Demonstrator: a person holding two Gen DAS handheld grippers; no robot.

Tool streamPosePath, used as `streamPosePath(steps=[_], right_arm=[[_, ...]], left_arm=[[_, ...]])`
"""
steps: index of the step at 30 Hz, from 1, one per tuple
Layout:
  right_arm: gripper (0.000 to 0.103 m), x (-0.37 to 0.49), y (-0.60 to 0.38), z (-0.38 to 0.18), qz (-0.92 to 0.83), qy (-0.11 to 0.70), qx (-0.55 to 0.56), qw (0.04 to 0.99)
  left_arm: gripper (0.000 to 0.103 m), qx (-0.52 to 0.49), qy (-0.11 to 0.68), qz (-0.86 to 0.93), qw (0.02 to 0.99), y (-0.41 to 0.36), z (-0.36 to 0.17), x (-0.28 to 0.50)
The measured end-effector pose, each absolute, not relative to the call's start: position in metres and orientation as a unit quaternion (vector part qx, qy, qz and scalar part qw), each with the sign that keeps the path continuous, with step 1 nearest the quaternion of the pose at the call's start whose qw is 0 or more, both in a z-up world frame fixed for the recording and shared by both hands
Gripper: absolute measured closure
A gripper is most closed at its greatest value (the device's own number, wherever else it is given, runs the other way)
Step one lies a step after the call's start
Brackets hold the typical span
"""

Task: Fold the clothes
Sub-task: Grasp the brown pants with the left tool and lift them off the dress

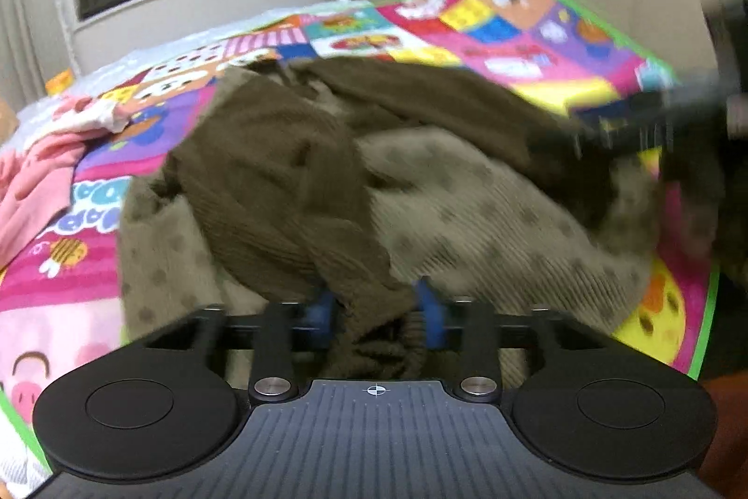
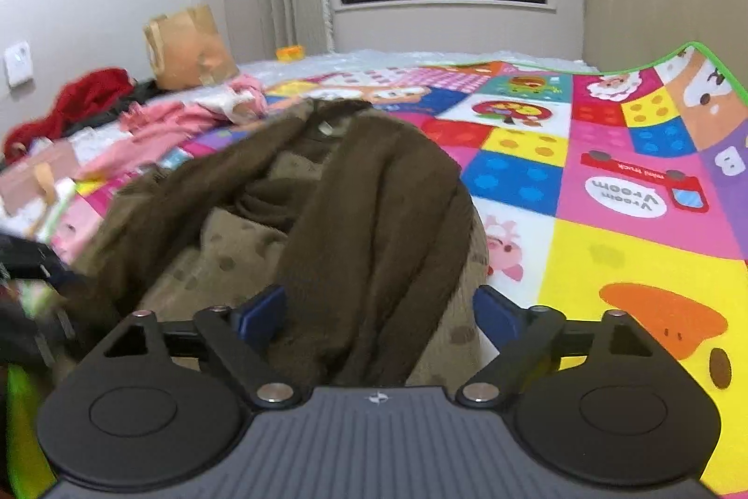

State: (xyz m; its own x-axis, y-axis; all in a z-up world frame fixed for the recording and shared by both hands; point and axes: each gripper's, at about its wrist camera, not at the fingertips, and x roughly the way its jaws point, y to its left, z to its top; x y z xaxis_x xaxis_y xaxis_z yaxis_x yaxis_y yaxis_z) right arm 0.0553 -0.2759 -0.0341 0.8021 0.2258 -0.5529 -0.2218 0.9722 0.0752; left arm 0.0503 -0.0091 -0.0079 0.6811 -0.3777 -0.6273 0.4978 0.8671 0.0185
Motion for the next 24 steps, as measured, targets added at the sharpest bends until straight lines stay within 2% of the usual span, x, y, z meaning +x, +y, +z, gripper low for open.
streamPosePath(steps=[2, 5, 11, 16, 19, 22, 24], right_arm=[[0.006, 0.059, -0.275, -0.041, 0.112, 0.302, 0.013, 0.947], [0.0, 0.062, -0.271, -0.049, 0.104, 0.313, 0.016, 0.944], [0.0, 0.065, -0.263, -0.055, 0.09, 0.323, 0.004, 0.942], [0.0, 0.063, -0.26, -0.039, 0.09, 0.313, -0.02, 0.945], [0.0, 0.064, -0.25, -0.017, 0.095, 0.286, -0.068, 0.951], [0.003, 0.074, -0.238, 0.002, 0.118, 0.283, -0.095, 0.947], [0.01, 0.089, -0.229, 0.006, 0.147, 0.306, -0.09, 0.936]], left_arm=[[0.077, 0.059, 0.313, -0.222, 0.922, 0.016, 0.005, 0.069], [0.078, 0.059, 0.281, -0.152, 0.946, 0.058, 0.027, 0.097], [0.078, 0.043, 0.244, 0.028, 0.969, 0.156, 0.054, 0.166], [0.078, -0.008, 0.269, 0.125, 0.955, 0.227, 0.042, 0.207], [0.069, -0.063, 0.29, 0.14, 0.945, 0.25, 0.032, 0.215], [0.054, -0.105, 0.289, 0.129, 0.943, 0.253, 0.028, 0.21], [0.036, -0.118, 0.283, 0.104, 0.946, 0.244, 0.03, 0.198]])
